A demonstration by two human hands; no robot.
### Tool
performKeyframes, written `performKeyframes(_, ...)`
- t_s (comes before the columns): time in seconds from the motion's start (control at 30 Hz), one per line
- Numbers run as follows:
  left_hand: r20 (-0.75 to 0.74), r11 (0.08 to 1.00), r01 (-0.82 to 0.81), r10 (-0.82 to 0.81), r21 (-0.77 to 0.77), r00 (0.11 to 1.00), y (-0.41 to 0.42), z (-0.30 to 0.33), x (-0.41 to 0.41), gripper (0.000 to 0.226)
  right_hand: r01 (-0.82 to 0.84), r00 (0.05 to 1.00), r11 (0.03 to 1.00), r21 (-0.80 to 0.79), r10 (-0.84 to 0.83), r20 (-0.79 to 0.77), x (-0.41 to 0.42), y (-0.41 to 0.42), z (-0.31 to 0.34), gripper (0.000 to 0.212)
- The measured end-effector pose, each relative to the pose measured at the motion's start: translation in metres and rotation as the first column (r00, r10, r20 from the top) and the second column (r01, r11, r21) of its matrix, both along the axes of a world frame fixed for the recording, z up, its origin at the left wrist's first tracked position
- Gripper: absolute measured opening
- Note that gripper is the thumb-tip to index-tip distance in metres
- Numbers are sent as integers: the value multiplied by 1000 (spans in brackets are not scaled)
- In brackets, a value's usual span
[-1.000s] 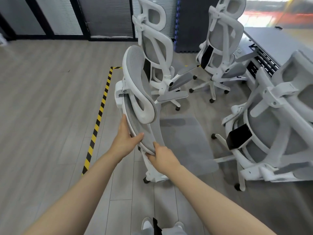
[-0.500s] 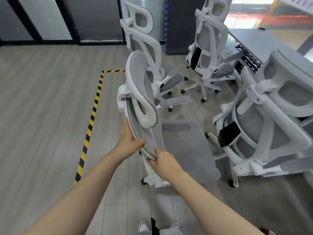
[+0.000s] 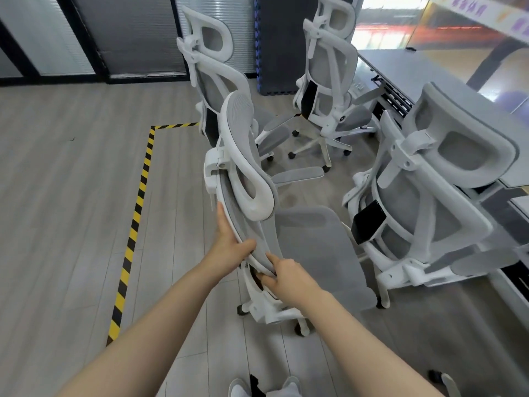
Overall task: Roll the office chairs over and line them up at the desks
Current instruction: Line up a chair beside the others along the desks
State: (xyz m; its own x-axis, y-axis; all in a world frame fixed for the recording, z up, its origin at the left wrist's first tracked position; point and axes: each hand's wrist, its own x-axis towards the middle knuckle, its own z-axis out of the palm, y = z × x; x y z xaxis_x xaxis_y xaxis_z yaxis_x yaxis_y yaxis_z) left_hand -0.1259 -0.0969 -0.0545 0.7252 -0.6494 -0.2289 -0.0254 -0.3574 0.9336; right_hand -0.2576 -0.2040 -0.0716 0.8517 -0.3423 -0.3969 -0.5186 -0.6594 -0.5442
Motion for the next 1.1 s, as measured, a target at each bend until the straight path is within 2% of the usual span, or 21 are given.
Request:
performKeyframes(0.07, -10, 999, -7, 7, -51, 1000, -5, -3, -4, 110, 10, 1000, 1000, 1, -10, 11, -4, -7, -4, 37)
performKeyframes(0.27, -65, 995, 1, -8, -99, 998, -19, -3, -16, 107, 57, 998, 998, 22, -57, 6, -16, -22, -9, 51)
performKeyframes(0.47, -34, 999, 9, -11, -47, 999, -26, -4, -22, 111, 81, 997, 996, 29, -81, 14, -23, -31, -7, 54)
performKeyframes(0.67, 0, 997, -10, 10, -76, 1000, -29, -12, -23, 109, 78, 996, 997, 23, -80, 51, -29, -31, -4, 45)
performKeyframes(0.9, -22, 995, 11, -13, -98, 1000, -24, -12, -23, 110, 107, 993, 994, 26, -108, 50, -31, -31, -6, 56)
performKeyframes(1.1, -38, 989, 104, -109, -107, 993, -11, -13, -15, 114, 112, 993, 994, 2, -112, 31, -37, -25, -1, 43)
